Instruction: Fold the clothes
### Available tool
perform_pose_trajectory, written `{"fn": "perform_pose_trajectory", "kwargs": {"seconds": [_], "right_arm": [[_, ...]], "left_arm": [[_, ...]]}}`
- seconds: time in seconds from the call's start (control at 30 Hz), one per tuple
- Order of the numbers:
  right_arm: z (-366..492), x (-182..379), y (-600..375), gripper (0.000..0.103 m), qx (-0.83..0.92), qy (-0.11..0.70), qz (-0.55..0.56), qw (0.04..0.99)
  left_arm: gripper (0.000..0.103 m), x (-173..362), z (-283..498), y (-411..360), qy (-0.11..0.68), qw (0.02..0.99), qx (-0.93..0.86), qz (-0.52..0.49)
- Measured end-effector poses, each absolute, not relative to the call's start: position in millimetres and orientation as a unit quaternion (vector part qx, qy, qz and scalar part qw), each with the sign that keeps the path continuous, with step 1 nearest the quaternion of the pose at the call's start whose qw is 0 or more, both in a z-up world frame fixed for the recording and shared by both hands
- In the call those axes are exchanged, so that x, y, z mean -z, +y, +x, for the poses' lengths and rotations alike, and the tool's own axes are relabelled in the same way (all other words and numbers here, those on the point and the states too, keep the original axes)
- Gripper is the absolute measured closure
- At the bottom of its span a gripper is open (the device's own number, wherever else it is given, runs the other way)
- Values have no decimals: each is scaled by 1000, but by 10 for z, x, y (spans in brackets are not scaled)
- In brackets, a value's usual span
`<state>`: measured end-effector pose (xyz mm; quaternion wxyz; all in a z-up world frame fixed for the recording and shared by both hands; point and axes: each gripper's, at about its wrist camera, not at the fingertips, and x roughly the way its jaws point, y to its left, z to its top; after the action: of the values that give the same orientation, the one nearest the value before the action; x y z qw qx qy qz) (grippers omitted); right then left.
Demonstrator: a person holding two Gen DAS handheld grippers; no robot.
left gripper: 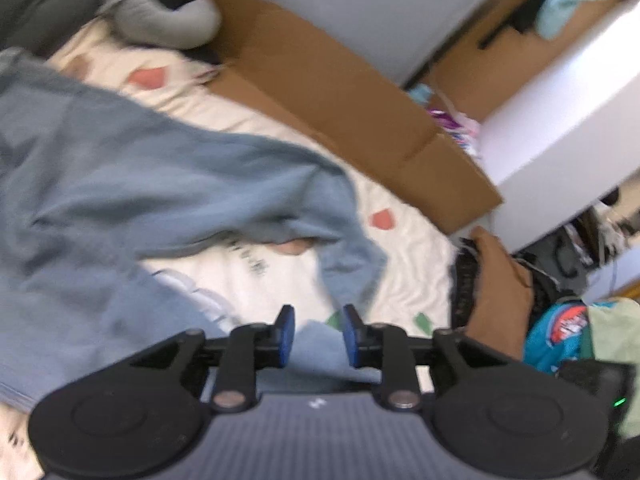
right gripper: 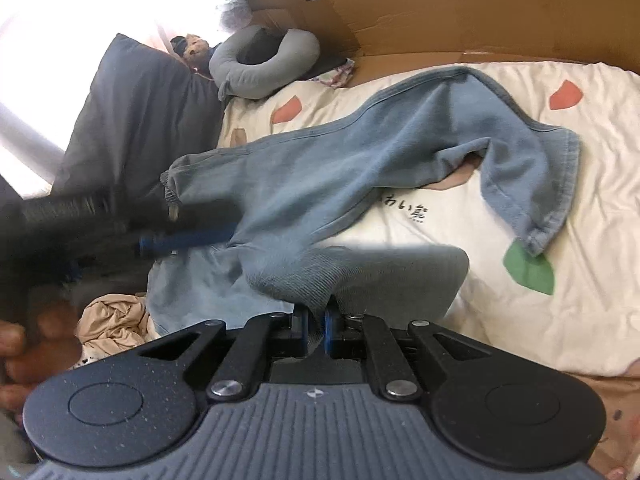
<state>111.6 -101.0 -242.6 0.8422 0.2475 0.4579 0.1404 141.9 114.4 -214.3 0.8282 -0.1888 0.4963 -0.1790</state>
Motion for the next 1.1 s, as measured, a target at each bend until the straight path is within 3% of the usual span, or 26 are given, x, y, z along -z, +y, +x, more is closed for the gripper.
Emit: {"fn": "perform_pose_trajectory", "kwargs": {"seconds": [0.23,0.4,0.57,1.1], "right_arm": [[1045,2348,-1192,98,-121,469,246,840],[964,2208,-1276,98,-118,479,245,835],[887,2061,-1258,98,-127,486,237,831],[869,2006,-1239,98,-129,502,222,826]], "left_arm": [[63,2627,1127,1726,524,823,64,-208],[61,2963,956,2024,541,810,0,-224],[49,3282,866,2201,555,792,-40,-251],[49,3733,728,2274,568,735,-56,-366]]}}
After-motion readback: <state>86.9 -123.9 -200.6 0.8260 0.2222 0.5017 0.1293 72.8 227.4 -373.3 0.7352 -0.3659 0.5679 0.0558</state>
